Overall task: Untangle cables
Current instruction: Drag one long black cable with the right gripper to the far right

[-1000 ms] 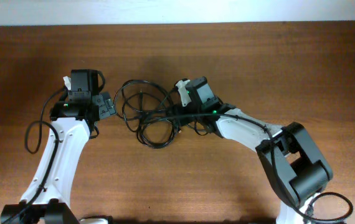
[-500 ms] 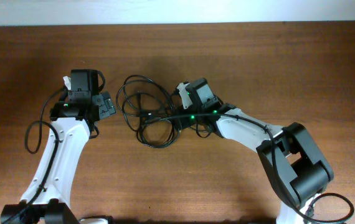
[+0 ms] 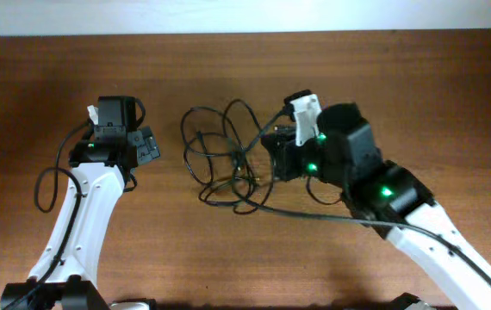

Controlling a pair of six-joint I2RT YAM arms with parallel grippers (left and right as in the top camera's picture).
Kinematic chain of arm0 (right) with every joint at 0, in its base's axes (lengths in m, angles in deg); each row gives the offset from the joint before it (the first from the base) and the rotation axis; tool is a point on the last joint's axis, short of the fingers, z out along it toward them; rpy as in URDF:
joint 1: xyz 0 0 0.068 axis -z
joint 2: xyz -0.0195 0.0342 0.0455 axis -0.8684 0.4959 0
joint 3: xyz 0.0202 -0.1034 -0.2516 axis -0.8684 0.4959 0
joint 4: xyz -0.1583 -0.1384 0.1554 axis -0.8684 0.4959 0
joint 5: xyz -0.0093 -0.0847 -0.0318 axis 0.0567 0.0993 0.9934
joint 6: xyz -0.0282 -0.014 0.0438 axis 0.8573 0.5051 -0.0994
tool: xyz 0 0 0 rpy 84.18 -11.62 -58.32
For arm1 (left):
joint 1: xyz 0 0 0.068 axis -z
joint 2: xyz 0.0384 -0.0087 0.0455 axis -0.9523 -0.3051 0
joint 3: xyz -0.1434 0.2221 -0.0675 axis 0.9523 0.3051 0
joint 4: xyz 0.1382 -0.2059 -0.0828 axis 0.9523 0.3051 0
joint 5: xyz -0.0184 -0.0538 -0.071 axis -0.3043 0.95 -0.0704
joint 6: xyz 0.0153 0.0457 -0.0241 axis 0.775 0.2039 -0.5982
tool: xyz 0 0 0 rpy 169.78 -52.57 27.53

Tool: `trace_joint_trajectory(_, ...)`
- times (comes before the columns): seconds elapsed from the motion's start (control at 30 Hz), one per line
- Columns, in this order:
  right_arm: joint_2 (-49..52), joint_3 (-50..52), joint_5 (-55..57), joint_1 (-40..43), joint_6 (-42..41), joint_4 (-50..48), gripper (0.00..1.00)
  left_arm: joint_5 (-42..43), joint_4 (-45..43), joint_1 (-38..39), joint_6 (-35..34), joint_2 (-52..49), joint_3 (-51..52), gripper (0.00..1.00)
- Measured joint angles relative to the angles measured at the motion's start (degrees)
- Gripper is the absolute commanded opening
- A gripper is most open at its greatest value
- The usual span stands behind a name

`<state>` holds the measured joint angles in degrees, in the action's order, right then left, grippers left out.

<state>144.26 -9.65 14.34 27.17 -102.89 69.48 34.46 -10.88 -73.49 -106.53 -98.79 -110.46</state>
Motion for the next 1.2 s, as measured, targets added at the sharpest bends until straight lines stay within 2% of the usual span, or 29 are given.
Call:
trace_joint_trajectory(0.1,-4.52,-1.05,0.26,0.00,-1.14,0.85,0.04,0.00,0.07,0.00,0.00,0.00,0.00,0.99)
trace_joint_trajectory(0.23,-5.92,-12.66,1.01,0.00,-1.22,1.11,0.04,0.02,0.04,0.00,0.00,0.00,0.00,0.99)
trace_joint_trajectory(0.37,-6.05,-22.86,4.13,0.00,-0.72,5.99,0.04,0.02,0.04,0.00,0.00,0.00,0.00,0.99)
trace_joint_trajectory(0.5,-6.05,-27.78,14.71,0.00,6.10,7.50,0.04,0.02,0.04,0.00,0.00,0.00,0.00,0.99)
trace_joint_trajectory(0.6,-5.95,-28.26,25.94,0.07,9.77,12.59,0.04,0.02,0.04,0.17,0.00,0.00,0.00,0.99)
trace_joint_trajectory(0.63,-5.66,-28.39,29.94,1.36,11.21,14.27,0.04,0.02,0.07,0.15,0.00,0.00,0.00,0.99)
trace_joint_trajectory(0.7,-4.98,-28.41,34.38,9.94,13.88,15.04,0.04,0.02,0.11,0.17,0.00,0.00,0.00,0.99)
trace_joint_trajectory(0.83,-4.79,-28.41,37.29,31.47,17.29,14.27,0.04,0.02,0.09,0.22,0.00,0.00,0.00,0.99)
trace_joint_trajectory(0.87,-4.85,-28.39,37.55,33.90,17.70,13.60,0.04,0.02,0.04,0.22,0.00,0.00,0.00,0.99)
trace_joint_trajectory(1.0,-5.09,-31.23,37.57,34.64,24.17,6.40,0.04,0.02,0.00,0.22,0.00,0.00,0.00,0.99)
trace_joint_trajectory(1.1,-5.99,-41.20,41.42,34.73,34.32,-0.98,0.04,0.02,0.07,0.22,0.00,0.00,0.00,0.99)
trace_joint_trajectory(1.2,-7.17,-44.09,47.19,34.80,43.67,-2.97,0.04,0.02,0.04,0.22,0.00,0.00,0.00,0.99)
